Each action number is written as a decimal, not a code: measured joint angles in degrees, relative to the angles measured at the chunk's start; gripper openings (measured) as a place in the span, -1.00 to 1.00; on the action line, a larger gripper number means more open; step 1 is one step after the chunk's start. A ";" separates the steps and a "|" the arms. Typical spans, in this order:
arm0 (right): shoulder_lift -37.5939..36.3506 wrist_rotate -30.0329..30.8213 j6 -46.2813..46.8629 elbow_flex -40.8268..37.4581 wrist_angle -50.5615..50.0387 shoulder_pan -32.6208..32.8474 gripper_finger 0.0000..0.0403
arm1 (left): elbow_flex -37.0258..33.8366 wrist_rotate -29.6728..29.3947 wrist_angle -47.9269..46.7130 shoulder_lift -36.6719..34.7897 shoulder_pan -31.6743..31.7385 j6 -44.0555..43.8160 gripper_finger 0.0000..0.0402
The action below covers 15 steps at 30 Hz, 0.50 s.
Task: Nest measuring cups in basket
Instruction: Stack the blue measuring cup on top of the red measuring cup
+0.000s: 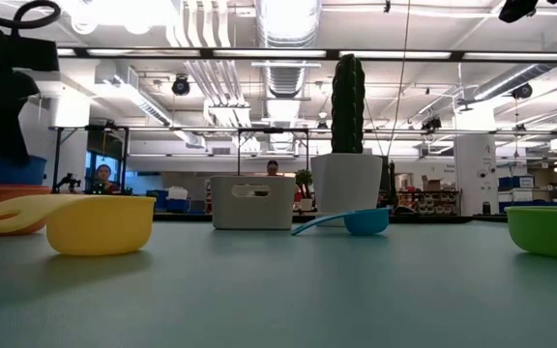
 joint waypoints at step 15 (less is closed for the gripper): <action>0.00 -0.01 -0.04 0.00 0.00 -0.01 -0.91 | -0.94 -0.14 0.89 0.00 0.00 -0.03 -0.86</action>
